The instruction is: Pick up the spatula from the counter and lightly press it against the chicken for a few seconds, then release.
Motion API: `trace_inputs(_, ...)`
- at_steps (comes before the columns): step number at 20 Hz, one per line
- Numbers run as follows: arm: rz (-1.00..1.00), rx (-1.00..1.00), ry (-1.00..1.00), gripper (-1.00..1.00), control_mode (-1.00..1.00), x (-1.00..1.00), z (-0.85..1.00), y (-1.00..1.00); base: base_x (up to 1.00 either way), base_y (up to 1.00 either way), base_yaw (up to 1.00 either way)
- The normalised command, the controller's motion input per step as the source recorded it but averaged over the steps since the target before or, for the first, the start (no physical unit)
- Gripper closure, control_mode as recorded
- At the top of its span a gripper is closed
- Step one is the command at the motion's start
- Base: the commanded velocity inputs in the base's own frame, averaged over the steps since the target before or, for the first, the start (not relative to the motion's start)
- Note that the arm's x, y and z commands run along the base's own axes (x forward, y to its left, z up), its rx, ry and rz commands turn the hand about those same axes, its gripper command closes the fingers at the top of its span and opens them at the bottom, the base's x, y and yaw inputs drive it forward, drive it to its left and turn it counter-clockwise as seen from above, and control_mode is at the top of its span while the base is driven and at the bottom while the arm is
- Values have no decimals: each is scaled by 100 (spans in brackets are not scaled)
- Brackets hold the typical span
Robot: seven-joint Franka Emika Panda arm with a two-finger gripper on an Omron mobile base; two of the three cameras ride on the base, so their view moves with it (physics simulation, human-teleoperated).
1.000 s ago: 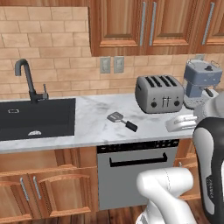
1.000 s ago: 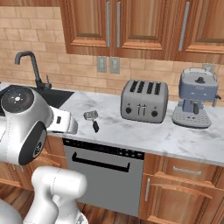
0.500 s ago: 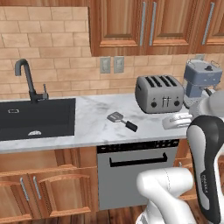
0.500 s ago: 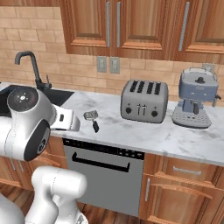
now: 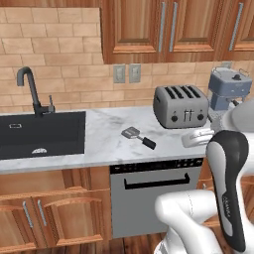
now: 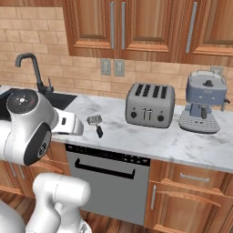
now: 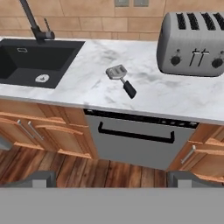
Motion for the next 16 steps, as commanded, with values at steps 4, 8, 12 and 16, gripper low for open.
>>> trace_inputs(4, 0, -2, 0, -100, -100, 2, -14, 0, 0, 0, 0)
trace_inputs(8, 0, -1, 0, -100, -100, 14, -1, 0, 0, 0, 0)
trace_inputs(12, 0, 0, 0, -100, -100, 17, 0, 0, 0, 0, 0)
trace_inputs(16, 0, -1, 0, -100, -100, 15, 0, 0, 0, 0, 0)
